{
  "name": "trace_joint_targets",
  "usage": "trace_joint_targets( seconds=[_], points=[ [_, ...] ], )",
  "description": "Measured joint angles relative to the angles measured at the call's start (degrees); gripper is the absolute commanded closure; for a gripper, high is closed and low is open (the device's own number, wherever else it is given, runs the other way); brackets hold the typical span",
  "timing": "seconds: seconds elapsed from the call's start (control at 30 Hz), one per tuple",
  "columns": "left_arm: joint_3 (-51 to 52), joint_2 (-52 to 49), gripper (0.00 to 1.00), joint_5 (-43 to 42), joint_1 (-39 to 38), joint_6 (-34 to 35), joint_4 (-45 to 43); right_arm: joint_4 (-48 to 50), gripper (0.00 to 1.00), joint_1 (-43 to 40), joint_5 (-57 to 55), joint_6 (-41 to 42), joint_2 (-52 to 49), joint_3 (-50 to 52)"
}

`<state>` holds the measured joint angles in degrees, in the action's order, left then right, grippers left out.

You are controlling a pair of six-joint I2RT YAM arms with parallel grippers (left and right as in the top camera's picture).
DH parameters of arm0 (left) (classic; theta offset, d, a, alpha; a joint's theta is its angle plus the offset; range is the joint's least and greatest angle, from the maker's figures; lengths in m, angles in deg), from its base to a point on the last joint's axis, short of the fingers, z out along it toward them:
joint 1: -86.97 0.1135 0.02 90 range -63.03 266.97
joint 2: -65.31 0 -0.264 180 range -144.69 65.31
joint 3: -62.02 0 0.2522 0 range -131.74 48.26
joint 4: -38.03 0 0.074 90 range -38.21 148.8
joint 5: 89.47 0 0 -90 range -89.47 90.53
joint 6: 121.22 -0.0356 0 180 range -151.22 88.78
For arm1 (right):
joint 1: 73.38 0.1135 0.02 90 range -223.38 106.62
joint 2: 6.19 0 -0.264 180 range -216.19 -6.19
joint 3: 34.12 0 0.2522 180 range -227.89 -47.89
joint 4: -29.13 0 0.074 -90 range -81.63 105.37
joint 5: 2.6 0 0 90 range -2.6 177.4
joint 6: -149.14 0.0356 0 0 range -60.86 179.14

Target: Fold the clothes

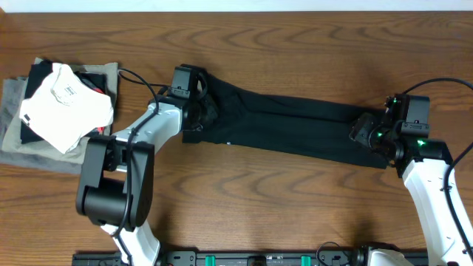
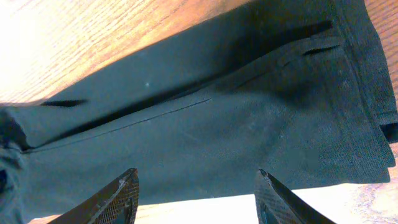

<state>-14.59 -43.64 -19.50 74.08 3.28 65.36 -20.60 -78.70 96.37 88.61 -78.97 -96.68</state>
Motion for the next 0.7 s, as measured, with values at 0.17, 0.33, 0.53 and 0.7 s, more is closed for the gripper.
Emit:
trace_joint_targets(
  seconds=[0.17, 0.33, 0.53, 0.7],
  points=[
    [0.0, -1.7, 0.94, -0.2, 0.0, 0.0, -5.0, 0.0, 0.43, 0.0, 0.0, 0.0, 0.0, 0.0],
    [0.0, -2.5, 0.94, 1.4, 0.0, -0.3, -7.8, 0.0, 0.43, 0.0, 0.0, 0.0, 0.0, 0.0],
    [0.0, -2.5, 0.94, 2.9, 0.0, -4.3, -12.3, -0.1, 0.42, 0.0, -0.5, 0.0, 0.0, 0.0],
    [0.0, -2.5, 0.94, 6.0, 0.0, -8.1, -14.7, -0.2, 0.42, 0.0, -0.9, 0.0, 0.0, 0.0]
  ],
)
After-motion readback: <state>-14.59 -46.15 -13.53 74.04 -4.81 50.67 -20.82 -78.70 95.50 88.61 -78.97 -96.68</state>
